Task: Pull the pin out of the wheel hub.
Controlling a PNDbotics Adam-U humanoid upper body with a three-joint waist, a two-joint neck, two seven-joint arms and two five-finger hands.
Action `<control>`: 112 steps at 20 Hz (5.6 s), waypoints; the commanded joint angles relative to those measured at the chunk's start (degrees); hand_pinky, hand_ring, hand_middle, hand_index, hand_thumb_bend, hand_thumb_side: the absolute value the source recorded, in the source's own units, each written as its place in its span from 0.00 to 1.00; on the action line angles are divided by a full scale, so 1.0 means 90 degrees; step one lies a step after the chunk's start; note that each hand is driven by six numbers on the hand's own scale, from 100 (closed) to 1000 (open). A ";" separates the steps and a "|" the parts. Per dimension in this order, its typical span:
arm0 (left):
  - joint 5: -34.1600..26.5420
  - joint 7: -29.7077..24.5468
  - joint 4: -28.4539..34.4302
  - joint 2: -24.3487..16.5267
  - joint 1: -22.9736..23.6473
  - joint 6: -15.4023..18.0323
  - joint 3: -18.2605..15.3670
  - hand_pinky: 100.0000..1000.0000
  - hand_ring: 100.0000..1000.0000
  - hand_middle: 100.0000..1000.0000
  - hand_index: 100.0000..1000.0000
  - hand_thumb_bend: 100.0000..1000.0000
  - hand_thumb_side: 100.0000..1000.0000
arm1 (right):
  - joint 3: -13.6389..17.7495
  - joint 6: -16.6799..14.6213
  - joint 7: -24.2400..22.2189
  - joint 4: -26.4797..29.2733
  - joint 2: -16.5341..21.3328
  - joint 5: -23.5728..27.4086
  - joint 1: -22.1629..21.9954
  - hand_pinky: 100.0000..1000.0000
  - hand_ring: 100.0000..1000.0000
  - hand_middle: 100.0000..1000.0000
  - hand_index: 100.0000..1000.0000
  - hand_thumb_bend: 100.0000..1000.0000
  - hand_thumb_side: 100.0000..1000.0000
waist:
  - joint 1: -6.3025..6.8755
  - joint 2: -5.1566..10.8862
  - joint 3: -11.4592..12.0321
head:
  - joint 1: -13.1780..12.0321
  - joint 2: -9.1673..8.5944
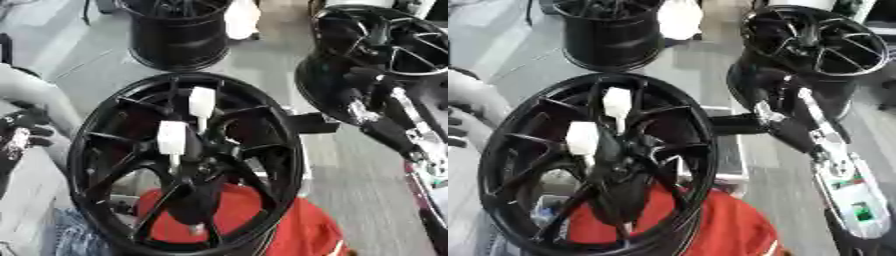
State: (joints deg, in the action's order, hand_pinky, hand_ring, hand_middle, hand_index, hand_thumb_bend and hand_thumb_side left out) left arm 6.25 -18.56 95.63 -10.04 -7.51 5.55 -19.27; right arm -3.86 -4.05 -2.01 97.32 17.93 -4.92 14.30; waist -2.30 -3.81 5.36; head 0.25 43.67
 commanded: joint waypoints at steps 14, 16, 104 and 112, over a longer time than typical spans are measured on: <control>-0.0947 0.0150 0.0575 -0.2755 -0.0321 0.1047 0.0545 0.60 0.64 0.64 0.81 0.00 0.48 | 0.0010 -0.0004 -0.0048 0.0082 0.0091 -0.0041 0.0106 0.68 0.69 0.78 0.85 0.00 0.31 | 0.0103 0.0079 -0.0157 | -0.0033 -0.0081; -0.1073 0.0076 0.0623 -0.3453 -0.0478 0.1428 0.0839 0.61 0.65 0.66 0.82 0.00 0.45 | -0.0010 -0.0006 -0.0066 0.0072 0.0097 -0.0041 0.0115 0.68 0.69 0.78 0.85 0.00 0.31 | 0.0125 0.0084 -0.0201 | -0.0056 -0.0081; -0.0115 -0.3712 -0.0424 -0.5485 -0.3361 0.4335 0.3465 0.33 0.36 0.44 0.67 0.00 0.02 | -0.0168 -0.0045 -0.0249 -0.0071 0.0139 -0.0034 0.0066 0.68 0.69 0.78 0.85 0.00 0.32 | 0.0383 0.0247 -0.0474 | -0.0099 0.0050; 0.0167 -0.3558 -0.1980 -0.5534 -0.1783 0.3738 0.1954 0.36 0.37 0.45 0.69 0.00 0.03 | -0.0108 -0.0051 -0.0189 -0.0057 0.0123 -0.0034 0.0041 0.68 0.69 0.78 0.85 0.00 0.32 | 0.0346 0.0221 -0.0370 | 0.0010 0.0011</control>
State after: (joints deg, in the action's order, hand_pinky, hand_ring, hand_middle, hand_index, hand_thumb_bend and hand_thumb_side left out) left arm 6.88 -37.60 79.84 -58.56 -23.14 26.35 0.94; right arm -5.30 -4.49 -3.96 96.22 18.02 -4.95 14.05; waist 0.65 -2.21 2.04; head 0.11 43.82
